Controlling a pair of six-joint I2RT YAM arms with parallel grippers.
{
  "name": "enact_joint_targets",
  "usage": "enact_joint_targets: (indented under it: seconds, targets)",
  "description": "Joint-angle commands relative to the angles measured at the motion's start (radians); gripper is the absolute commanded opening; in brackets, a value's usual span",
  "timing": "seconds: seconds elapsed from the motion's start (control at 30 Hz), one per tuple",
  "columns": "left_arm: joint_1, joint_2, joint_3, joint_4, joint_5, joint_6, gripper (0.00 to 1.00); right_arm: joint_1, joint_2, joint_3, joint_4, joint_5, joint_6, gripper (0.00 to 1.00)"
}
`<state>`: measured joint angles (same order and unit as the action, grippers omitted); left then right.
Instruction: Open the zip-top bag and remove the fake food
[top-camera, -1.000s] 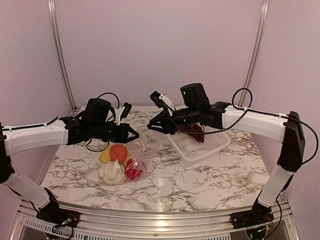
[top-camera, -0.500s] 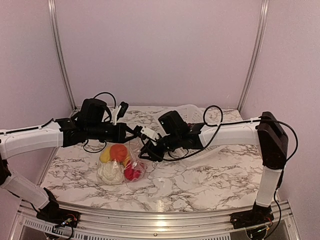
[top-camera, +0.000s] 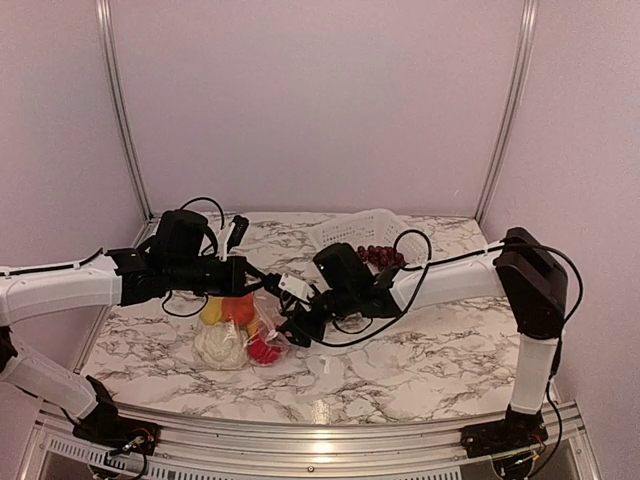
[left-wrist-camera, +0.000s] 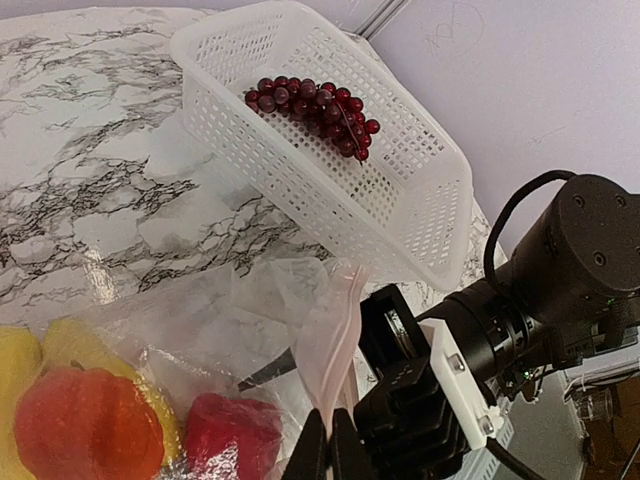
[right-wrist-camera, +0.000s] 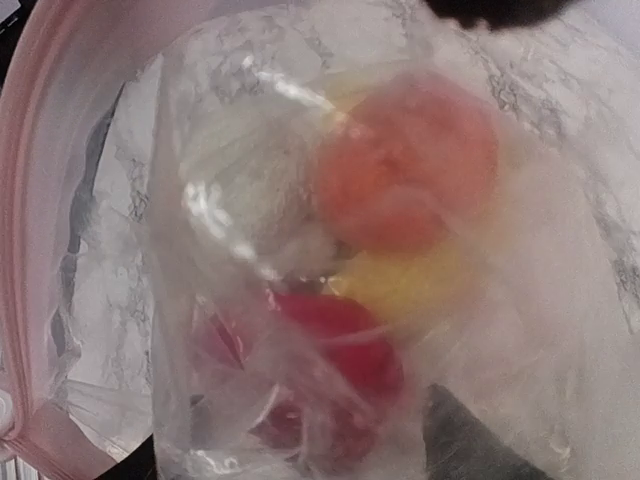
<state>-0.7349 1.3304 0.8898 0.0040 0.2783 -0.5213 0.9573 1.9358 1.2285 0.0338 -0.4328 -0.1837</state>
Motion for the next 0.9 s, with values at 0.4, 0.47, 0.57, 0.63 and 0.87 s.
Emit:
enact_joint_targets:
  seconds: [0.4, 0.47, 0.57, 0.63, 0.87]
  targets:
    - [0.002, -0.096, -0.107, -0.002, -0.044, -0.029, 0.0, 0.046, 0.206, 0.061, 0.011, 0.006, 0.024, 0.72]
    - [0.002, -0.103, -0.115, -0.016, -0.048, -0.031, 0.0, 0.049, 0.216, 0.059, 0.03, 0.05, 0.038, 0.7]
    - [0.002, -0.115, -0.123, -0.047, -0.08, -0.034, 0.0, 0.048, 0.203, 0.053, 0.04, 0.164, 0.058, 0.62]
    - [0.002, -0.121, -0.123, -0.068, -0.11, -0.033, 0.0, 0.049, 0.18, 0.05, 0.029, 0.254, 0.068, 0.57]
    - [0.003, -0.126, -0.133, -0.09, -0.15, -0.028, 0.0, 0.046, 0.046, -0.033, 0.039, 0.566, 0.103, 0.52]
